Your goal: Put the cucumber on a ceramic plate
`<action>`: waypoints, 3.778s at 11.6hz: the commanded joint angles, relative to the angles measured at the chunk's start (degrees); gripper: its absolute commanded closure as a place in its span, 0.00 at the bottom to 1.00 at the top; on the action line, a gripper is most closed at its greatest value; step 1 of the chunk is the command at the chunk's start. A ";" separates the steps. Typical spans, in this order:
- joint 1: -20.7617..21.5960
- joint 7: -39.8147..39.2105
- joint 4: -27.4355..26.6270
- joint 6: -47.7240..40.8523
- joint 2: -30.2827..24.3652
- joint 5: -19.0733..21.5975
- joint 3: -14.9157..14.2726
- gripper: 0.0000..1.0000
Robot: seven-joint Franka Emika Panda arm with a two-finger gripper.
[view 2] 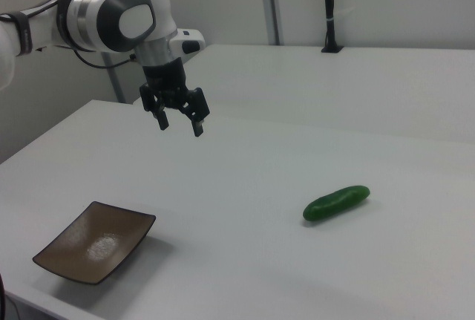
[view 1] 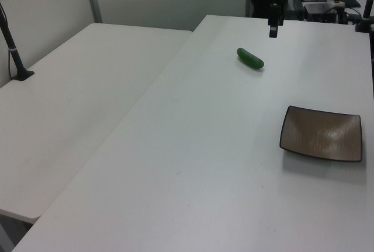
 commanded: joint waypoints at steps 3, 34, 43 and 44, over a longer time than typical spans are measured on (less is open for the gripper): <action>0.59 -1.18 -0.39 -2.92 -1.12 -0.02 -0.46 0.00; -4.16 11.74 -0.48 10.44 4.24 -0.11 -6.26 0.00; -3.81 17.10 -0.39 13.52 7.40 0.07 -6.17 0.00; -4.07 17.19 -0.39 14.04 7.58 0.07 -6.17 0.00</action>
